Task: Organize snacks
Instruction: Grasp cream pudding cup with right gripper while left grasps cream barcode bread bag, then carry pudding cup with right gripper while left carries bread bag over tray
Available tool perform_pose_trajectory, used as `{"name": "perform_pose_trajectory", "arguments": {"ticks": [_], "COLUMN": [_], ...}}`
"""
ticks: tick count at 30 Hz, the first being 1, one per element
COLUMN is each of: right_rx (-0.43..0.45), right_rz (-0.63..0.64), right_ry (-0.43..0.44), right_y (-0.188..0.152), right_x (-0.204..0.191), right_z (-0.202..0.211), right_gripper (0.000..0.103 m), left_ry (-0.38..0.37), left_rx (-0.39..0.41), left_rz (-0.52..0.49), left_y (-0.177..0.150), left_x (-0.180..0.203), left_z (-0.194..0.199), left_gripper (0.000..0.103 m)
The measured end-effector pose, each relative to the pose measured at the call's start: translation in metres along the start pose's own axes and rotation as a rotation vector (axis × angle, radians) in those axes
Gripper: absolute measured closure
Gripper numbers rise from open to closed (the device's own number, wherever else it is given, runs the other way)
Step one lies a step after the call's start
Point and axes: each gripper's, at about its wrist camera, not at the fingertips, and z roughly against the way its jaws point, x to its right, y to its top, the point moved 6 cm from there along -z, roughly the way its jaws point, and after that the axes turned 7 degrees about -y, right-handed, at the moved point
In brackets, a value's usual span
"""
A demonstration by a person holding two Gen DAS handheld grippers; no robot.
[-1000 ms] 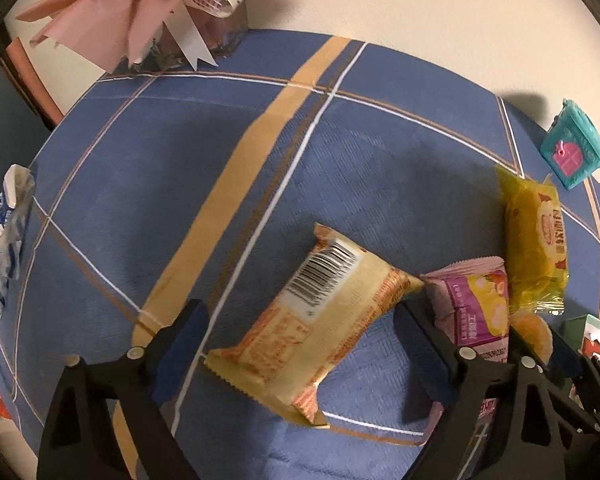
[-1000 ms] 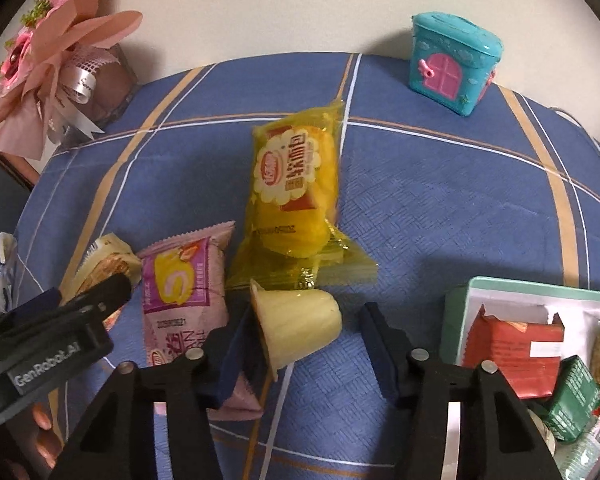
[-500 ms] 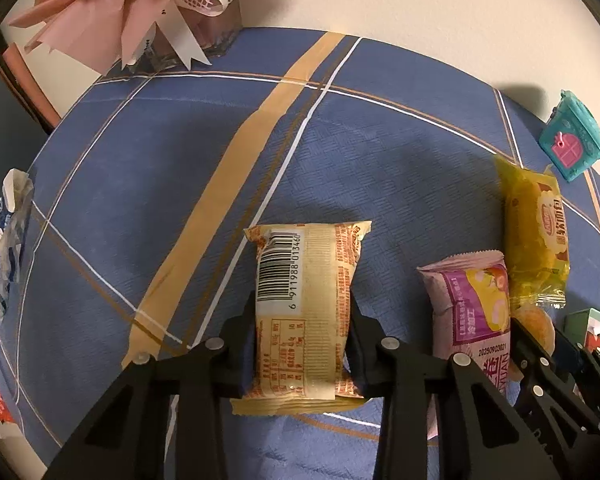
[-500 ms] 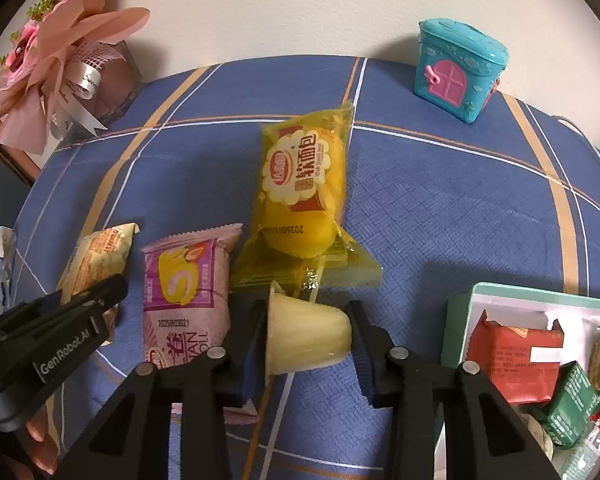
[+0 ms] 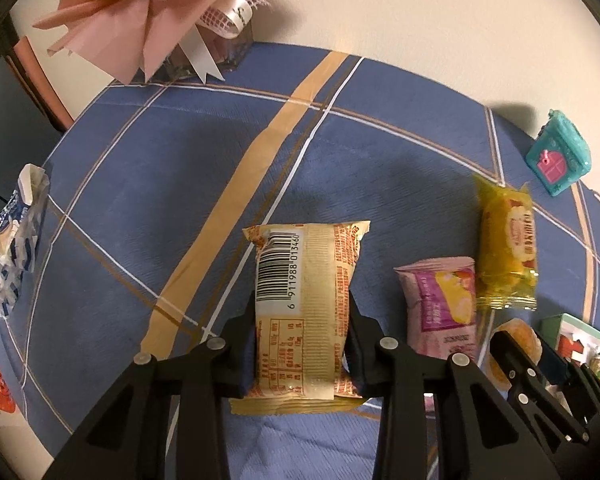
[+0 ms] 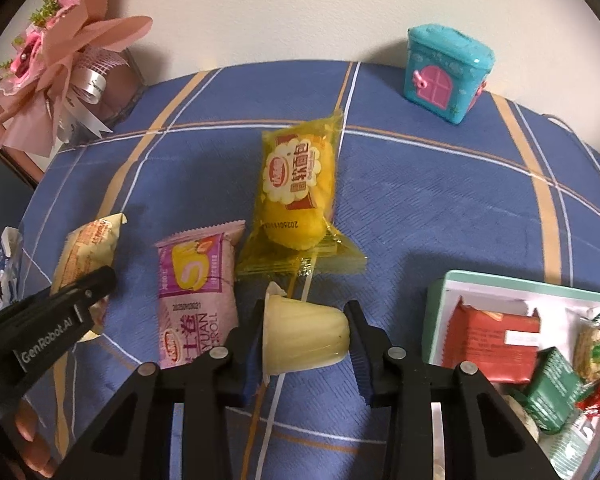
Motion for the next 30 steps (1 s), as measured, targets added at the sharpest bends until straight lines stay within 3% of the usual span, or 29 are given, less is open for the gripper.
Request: {"name": "perform_pose_trajectory", "arguments": {"ticks": [10, 30], "right_rx": [0.004, 0.01], "right_rz": [-0.022, -0.099], "right_ry": [-0.01, -0.03], "right_y": [-0.008, -0.038], "right_x": [0.013, 0.059], "right_z": [0.032, 0.088], "right_gripper": [0.063, 0.063], "left_ry": [-0.015, -0.03], "left_rx": [0.04, 0.081], "left_rz": [-0.017, -0.108], "left_y": [-0.005, -0.048], "left_x": [0.018, 0.069], "left_z": [0.035, 0.083], "left_gripper": [0.065, 0.065]}}
